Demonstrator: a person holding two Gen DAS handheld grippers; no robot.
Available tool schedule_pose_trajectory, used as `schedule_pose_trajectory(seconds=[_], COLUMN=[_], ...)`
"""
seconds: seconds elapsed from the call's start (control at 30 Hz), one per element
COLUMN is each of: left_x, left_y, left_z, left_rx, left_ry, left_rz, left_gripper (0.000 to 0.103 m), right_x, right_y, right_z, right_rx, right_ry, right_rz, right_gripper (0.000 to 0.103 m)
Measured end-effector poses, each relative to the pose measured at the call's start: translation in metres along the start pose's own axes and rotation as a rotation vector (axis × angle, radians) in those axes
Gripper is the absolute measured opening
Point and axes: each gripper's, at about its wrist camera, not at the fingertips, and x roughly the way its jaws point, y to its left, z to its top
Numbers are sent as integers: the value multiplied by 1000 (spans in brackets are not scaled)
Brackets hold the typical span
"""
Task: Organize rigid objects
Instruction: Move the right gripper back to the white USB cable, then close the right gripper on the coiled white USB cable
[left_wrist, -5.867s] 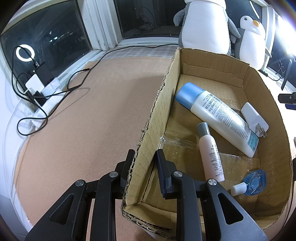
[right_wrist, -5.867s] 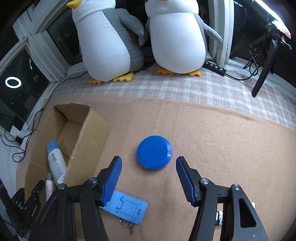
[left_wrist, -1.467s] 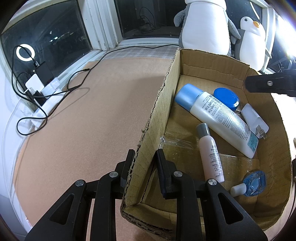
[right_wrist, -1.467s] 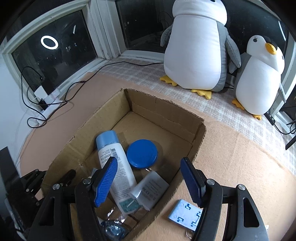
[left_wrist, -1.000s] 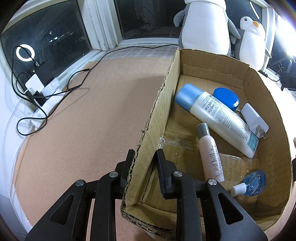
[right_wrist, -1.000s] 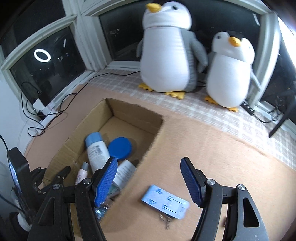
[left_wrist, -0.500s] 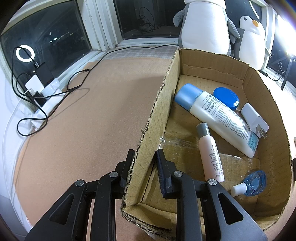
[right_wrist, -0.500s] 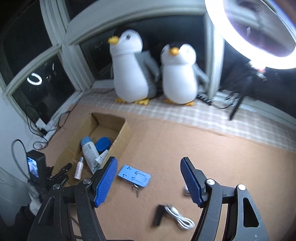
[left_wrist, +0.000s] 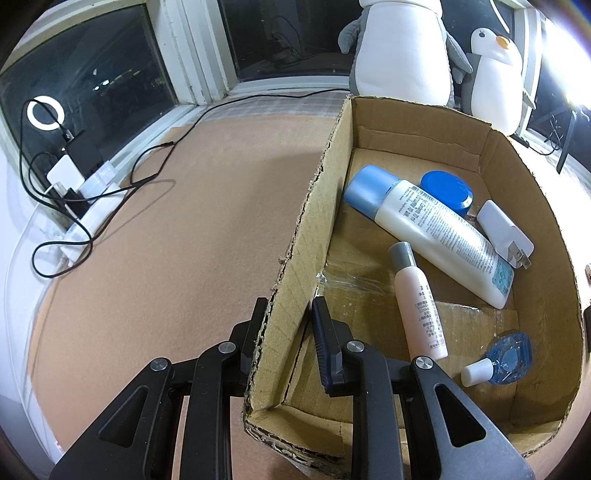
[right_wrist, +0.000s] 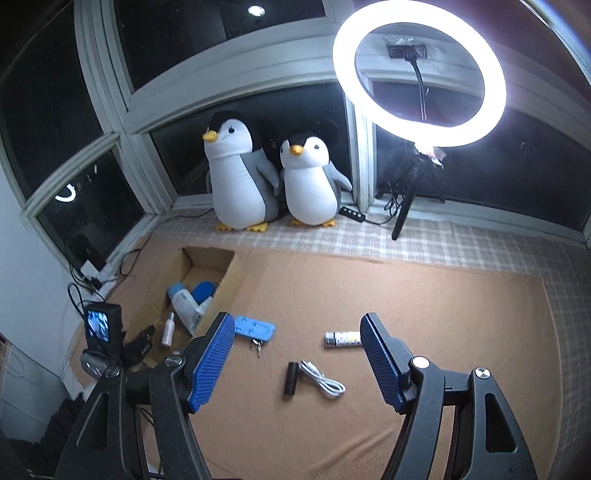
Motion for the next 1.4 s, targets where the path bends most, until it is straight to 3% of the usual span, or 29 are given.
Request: schedule_pose_trajectory(seconds=[0.43,0.5,0.63,1.07,1.4], left_x=[0,0,0,0,0], left_y=[-3,-3,-4,-7,-9], left_z=[-1,-1,-1,0,1], left_rx=[-1,0,7,25,36], left_ry=[1,1,5,10,16], left_rz=[14,16,26,43,54], left_gripper=[22,22,22,22,23], right_x=[83,98,131,174,188], right_y=[-15,-18,-25,-30,-25], right_z=[-71,-79,-89,-98,-102], right_rx=[-231,-266,-314,-384,-394], right_ry=[129,153,198,205,189], right_rz=[45,52,91,128,145], right_gripper=[65,53,44,40,23])
